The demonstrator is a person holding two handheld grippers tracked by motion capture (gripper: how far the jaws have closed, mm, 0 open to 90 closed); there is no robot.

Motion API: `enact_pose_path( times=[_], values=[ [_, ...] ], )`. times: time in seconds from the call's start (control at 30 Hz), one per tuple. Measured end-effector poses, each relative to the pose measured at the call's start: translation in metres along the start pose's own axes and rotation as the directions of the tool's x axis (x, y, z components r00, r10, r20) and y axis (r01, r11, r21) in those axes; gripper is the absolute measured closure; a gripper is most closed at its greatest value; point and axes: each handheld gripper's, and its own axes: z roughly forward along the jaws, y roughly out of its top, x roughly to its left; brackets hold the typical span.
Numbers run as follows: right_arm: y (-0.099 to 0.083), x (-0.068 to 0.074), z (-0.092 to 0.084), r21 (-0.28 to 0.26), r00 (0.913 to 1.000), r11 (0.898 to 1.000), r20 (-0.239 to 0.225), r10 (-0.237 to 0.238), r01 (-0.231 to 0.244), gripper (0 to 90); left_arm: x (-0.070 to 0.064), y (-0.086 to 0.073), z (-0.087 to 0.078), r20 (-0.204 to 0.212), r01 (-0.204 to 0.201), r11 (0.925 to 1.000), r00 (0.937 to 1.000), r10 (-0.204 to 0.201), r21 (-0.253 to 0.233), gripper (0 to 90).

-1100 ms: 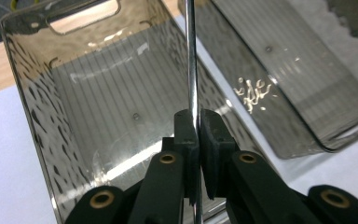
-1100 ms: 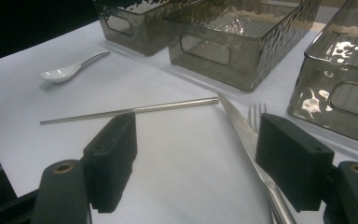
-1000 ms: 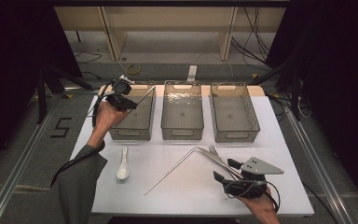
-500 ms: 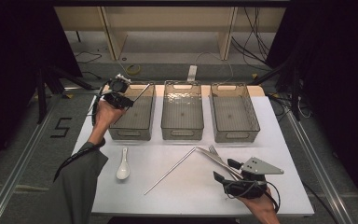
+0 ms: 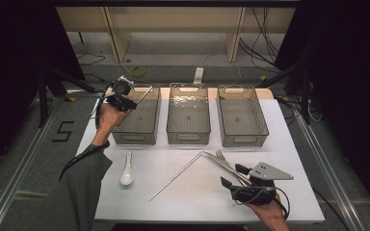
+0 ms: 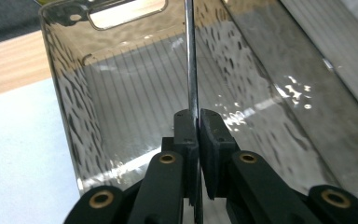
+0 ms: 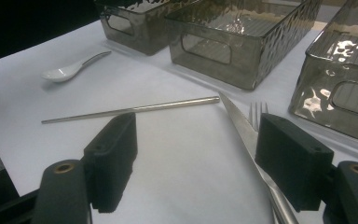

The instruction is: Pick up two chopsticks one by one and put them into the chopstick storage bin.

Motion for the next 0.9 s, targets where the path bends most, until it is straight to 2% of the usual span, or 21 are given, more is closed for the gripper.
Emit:
enact_pose_path(
  times=[0.1, 0.13, 0.17, 0.23, 0.27, 0.37, 0.47, 0.53, 0.6, 0.67, 0.77, 0.9],
  values=[
    [0.000, 0.000, 0.000, 0.001, 1.0000, 1.000, 0.001, 0.002, -0.002, 30.1, 0.005, -0.003, 0.002, -0.008, 0.015, 0.9991, 0.9999, -0.015, -0.040, 84.2],
    [0.000, 0.000, 0.000, 0.002, 1.0000, 1.000, 0.001, 0.000, 0.000, 30.1, 0.006, -0.004, 0.003, -0.009, 0.031, 0.9979, 0.9995, -0.031, -0.058, 81.1],
    [0.000, 0.000, 0.000, 0.002, 1.0000, 1.000, 0.001, -0.001, 0.001, 30.1, 0.006, -0.005, 0.003, 0.006, 0.030, 0.9977, 0.9995, -0.029, -0.062, 71.8],
    [0.000, 0.000, 0.000, 0.000, 1.0000, 1.000, 0.000, 0.000, 0.000, 30.1, 0.004, -0.006, 0.004, 0.005, -0.011, 0.9985, 0.9999, 0.012, -0.053, 65.7],
    [0.000, 0.000, 0.000, 0.001, 1.0000, 1.000, 0.000, 0.001, -0.001, 30.1, 0.003, -0.007, 0.003, 0.005, -0.016, 0.9983, 0.9999, 0.016, -0.056, 63.1],
    [0.000, 0.000, 0.000, 0.003, 1.0000, 1.000, 0.001, 0.001, -0.001, 30.1, 0.001, -0.005, -0.002, 0.055, 0.028, 0.9978, 0.9982, -0.024, -0.060, 54.9],
    [0.000, 0.000, 0.000, 0.002, 1.0000, 1.000, 0.002, 0.001, -0.001, 30.1, -0.005, -0.002, -0.009, 0.094, 0.044, 0.9979, 0.9948, -0.039, -0.047, 45.3],
    [0.000, 0.000, 0.000, 0.002, 1.0000, 1.000, 0.004, 0.001, -0.001, 30.1, -0.010, -0.002, -0.014, 0.121, 0.052, 0.9981, 0.9915, -0.048, -0.033, 39.1],
    [0.000, 0.000, -0.001, -0.001, 1.0000, 1.000, 0.006, 0.003, -0.003, 30.0, -0.015, -0.004, -0.020, 0.151, 0.071, 0.9968, 0.9864, -0.064, -0.038, 35.2],
    [0.000, -0.001, -0.001, 0.001, 1.0000, 1.000, 0.006, 0.007, -0.007, 30.1, -0.023, -0.007, -0.024, 0.174, 0.056, 0.9982, 0.9835, -0.051, -0.024, 31.9],
    [0.000, -0.001, -0.001, 0.001, 1.0000, 1.000, 0.003, 0.008, -0.008, 30.0, -0.035, -0.016, -0.031, 0.217, 0.038, 0.9993, 0.9754, -0.035, -0.006, 29.8],
    [0.000, 0.000, -0.001, 0.003, 0.9999, 1.000, -0.003, 0.010, -0.010, 29.9, -0.054, -0.034, -0.043, 0.267, 0.020, 0.9993, 0.9637, -0.011, -0.033, 28.2]
  ],
)
